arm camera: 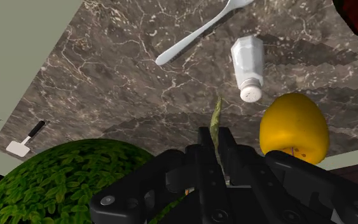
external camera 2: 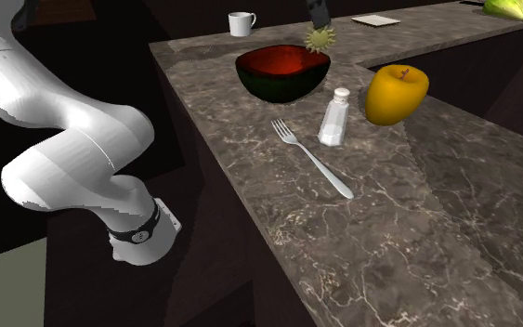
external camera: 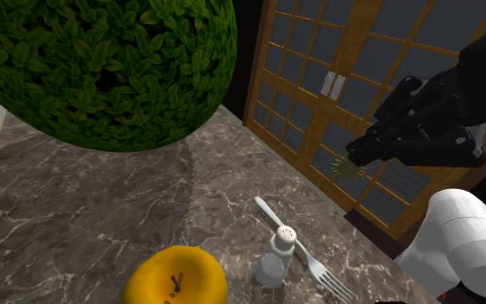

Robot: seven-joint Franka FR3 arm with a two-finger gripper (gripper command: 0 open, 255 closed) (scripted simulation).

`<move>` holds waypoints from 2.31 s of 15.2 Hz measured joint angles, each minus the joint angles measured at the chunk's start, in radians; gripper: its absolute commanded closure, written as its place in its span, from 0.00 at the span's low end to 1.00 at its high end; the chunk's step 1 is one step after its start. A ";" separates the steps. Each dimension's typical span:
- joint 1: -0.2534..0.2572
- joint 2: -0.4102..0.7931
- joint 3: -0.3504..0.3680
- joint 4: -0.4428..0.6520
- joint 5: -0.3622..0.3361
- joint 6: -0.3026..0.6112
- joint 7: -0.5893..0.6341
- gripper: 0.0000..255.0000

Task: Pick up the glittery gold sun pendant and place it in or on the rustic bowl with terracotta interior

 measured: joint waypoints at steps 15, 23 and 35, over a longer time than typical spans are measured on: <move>-0.029 0.034 0.328 0.276 0.078 -0.182 0.317 1.00; -0.022 0.010 0.402 0.246 0.111 -0.157 0.382 1.00; 0.021 -0.046 0.444 0.071 0.156 -0.035 0.402 1.00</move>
